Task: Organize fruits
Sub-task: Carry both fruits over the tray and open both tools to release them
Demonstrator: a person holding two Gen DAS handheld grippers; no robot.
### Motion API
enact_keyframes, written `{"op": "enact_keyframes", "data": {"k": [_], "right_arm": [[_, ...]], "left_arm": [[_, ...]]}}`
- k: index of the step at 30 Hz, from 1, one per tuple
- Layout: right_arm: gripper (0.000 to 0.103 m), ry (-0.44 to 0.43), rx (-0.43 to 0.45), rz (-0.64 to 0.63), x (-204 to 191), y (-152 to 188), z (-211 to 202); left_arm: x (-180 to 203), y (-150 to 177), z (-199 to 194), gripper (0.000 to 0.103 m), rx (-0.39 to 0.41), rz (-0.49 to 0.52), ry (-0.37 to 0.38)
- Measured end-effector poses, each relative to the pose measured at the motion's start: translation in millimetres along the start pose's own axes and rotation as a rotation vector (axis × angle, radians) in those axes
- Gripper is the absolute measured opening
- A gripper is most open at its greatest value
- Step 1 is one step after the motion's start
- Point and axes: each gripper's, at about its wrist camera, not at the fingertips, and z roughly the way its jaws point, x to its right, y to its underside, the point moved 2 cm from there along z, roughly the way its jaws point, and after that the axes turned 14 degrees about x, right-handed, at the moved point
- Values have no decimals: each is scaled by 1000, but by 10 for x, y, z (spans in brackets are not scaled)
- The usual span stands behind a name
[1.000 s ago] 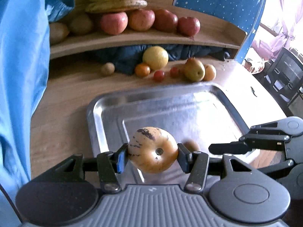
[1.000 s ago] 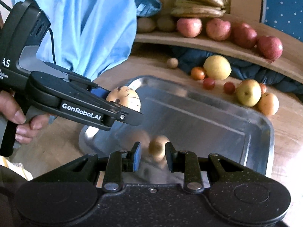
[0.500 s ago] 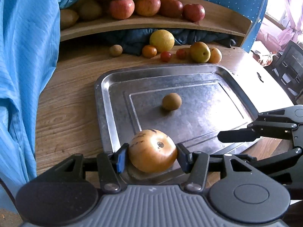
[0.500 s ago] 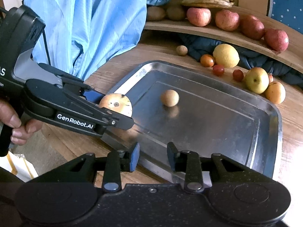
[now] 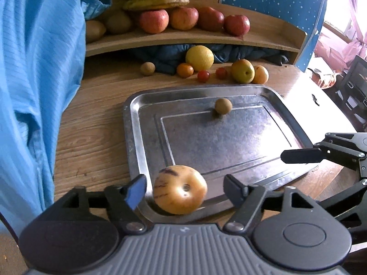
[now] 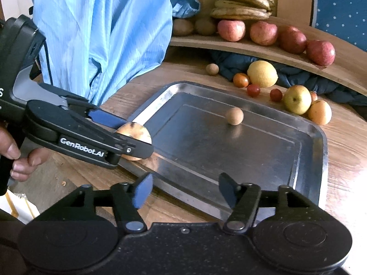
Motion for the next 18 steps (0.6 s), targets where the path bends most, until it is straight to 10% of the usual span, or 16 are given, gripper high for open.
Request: {"op": "enact_keyframes", "data": {"k": [18], "right_arm": [[102, 71, 33, -4, -42, 47, -342]], "left_arm": [[47, 105, -402, 101, -2, 38, -77]]}}
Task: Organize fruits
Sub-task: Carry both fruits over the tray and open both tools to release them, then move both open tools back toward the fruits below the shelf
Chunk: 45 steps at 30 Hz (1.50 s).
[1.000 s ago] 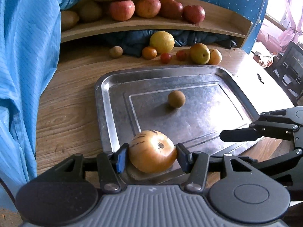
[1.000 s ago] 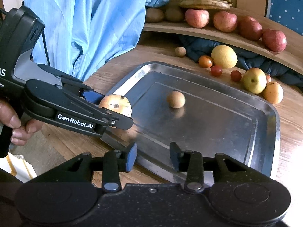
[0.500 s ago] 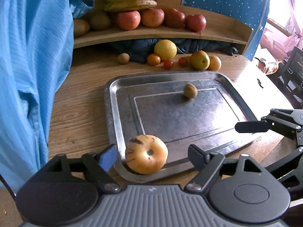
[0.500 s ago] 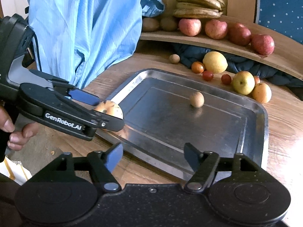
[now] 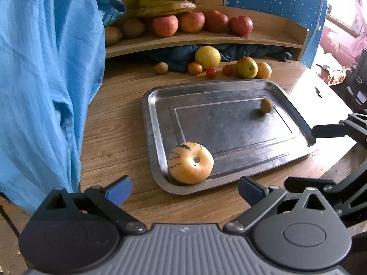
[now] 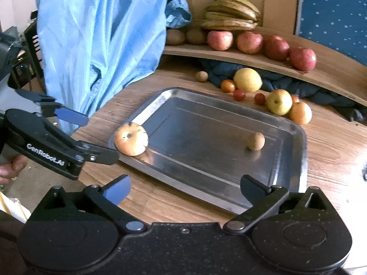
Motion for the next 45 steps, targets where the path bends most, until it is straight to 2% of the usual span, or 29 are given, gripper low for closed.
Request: {"op": "enact_keyframes", "data": {"k": [11, 20, 29, 45], "right_arm": [[102, 140, -42, 51, 218, -23, 64], [102, 213, -31, 75, 467, -190, 205], [102, 247, -29, 85, 644, -306, 368], [102, 241, -3, 89, 759, -431, 675]], "left_arm": [[-66, -186, 191, 102, 6, 7, -5], [-81, -506, 511, 102, 39, 18, 32], [-120, -719, 752, 102, 49, 14, 43], [-228, -1022, 1169, 103, 37, 21, 4]]}}
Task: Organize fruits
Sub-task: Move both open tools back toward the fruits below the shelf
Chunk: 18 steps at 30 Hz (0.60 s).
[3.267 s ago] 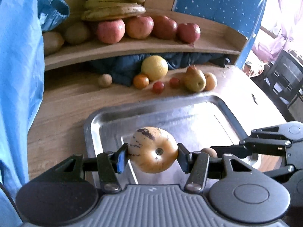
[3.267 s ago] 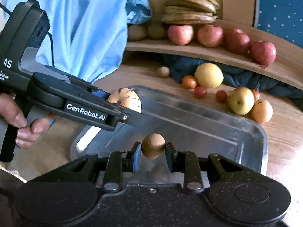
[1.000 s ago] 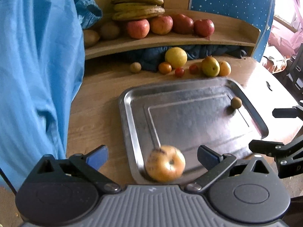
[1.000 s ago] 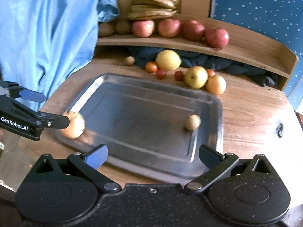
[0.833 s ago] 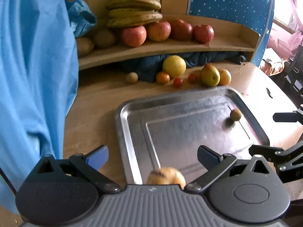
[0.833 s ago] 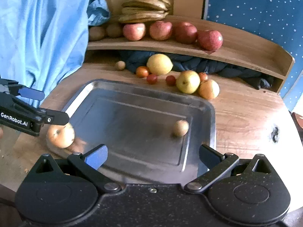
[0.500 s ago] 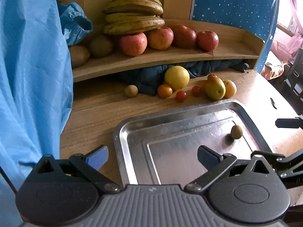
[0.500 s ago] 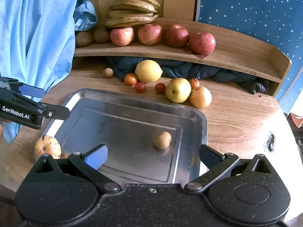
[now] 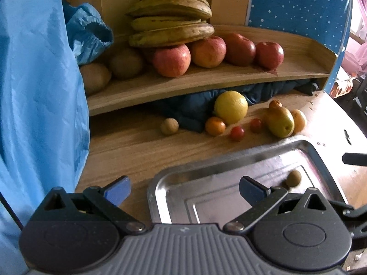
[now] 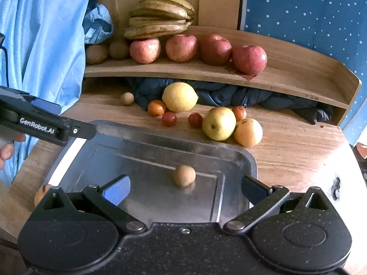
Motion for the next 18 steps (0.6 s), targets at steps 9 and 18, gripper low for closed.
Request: {"op": "enact_keyframes", "data": {"k": [9, 18], "right_arm": [[102, -8, 1, 3, -38, -60, 175], [102, -34, -17, -24, -103, -193, 463]], "left_arm": [[-22, -163, 302, 103, -27, 16, -29], [-149, -262, 610, 103, -61, -26, -57]]}}
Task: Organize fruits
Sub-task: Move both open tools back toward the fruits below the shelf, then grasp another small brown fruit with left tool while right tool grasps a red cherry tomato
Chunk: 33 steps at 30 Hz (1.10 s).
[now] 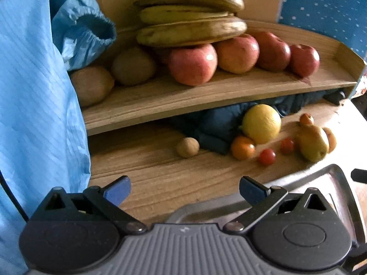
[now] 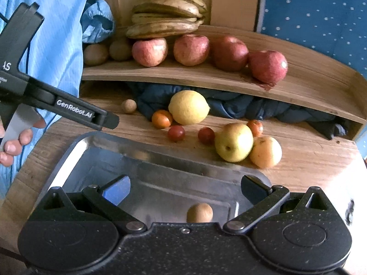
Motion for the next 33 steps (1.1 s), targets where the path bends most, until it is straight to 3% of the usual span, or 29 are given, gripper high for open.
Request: {"op": "enact_keyframes", "data": {"k": [19, 33], "right_arm": [[102, -72, -37, -26, -136, -266, 710], [81, -87, -75, 23, -117, -277, 999]], "left_arm": [[-75, -156, 572, 103, -49, -55, 2], [-58, -194, 769, 98, -34, -81, 44]]}}
